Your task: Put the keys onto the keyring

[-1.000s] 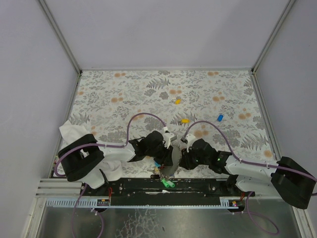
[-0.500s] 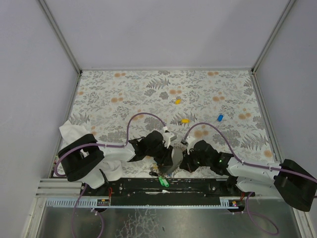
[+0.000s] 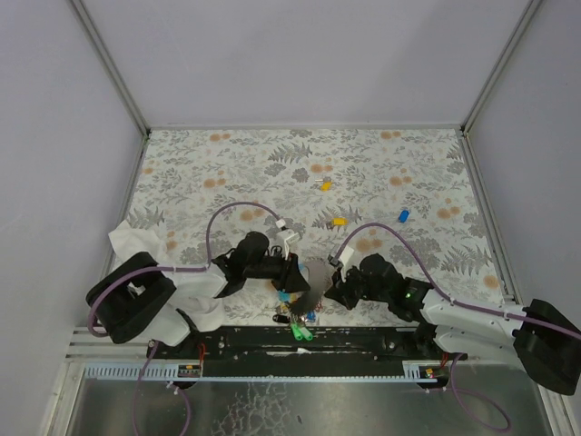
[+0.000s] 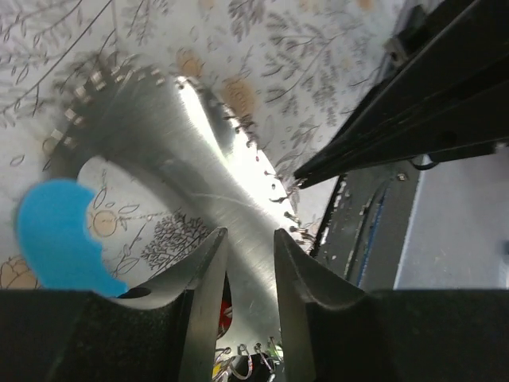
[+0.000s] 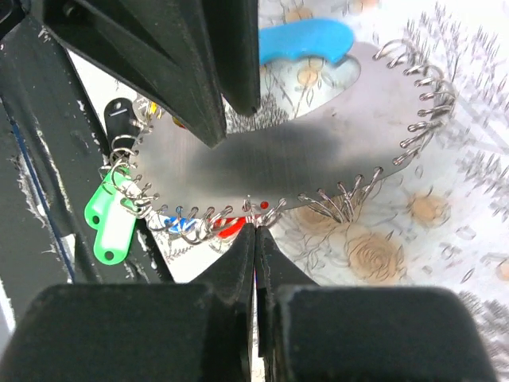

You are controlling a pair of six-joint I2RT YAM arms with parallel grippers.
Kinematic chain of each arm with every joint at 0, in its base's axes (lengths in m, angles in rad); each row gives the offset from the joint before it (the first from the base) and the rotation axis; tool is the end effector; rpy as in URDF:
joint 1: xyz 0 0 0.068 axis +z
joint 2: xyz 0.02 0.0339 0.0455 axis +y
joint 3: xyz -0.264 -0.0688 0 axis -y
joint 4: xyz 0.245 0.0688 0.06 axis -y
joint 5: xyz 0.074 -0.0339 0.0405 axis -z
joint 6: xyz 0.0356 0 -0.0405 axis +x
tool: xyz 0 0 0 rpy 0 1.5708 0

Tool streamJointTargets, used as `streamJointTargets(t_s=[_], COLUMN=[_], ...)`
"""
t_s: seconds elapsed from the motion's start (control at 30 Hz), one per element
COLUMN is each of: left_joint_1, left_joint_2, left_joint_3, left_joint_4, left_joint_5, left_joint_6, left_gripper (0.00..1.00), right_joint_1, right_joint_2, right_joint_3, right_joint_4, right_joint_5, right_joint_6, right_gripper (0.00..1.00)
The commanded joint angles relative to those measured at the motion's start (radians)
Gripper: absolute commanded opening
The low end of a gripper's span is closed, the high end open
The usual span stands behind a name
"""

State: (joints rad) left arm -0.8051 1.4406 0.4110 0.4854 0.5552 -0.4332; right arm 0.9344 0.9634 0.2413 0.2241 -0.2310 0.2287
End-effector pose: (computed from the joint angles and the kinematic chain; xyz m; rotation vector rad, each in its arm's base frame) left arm 0.1615 -0.1951 0.1422 0.7834 2.1784 -1.2782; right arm 0.1053 0.1563 0.1615 -0.8989 2.0037 0.9279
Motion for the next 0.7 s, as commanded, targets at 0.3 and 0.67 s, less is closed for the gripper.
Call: streamJointTargets(t_s=[0.3,0.67], left_joint_1=[0.076,0.078], left_joint_2=[-0.206,-0.322], left_joint_3=[-0.053,-0.147], left_joint_4=[0.128,0.224], left_joint_5=[0.122,0.125], left_joint_6=[0.151,0.279], left_gripper=[0.29,0.30], right_joint_1=[0.007,0.006], right_joint_2=[-0.005,0.048], right_joint_3=[0.083,0.118], right_joint_4=[0.236,0.292], right_joint_5=[-0.102,-0.211], right_joint_6=[-0.465,-0.693], right_gripper=[0.00,0.00])
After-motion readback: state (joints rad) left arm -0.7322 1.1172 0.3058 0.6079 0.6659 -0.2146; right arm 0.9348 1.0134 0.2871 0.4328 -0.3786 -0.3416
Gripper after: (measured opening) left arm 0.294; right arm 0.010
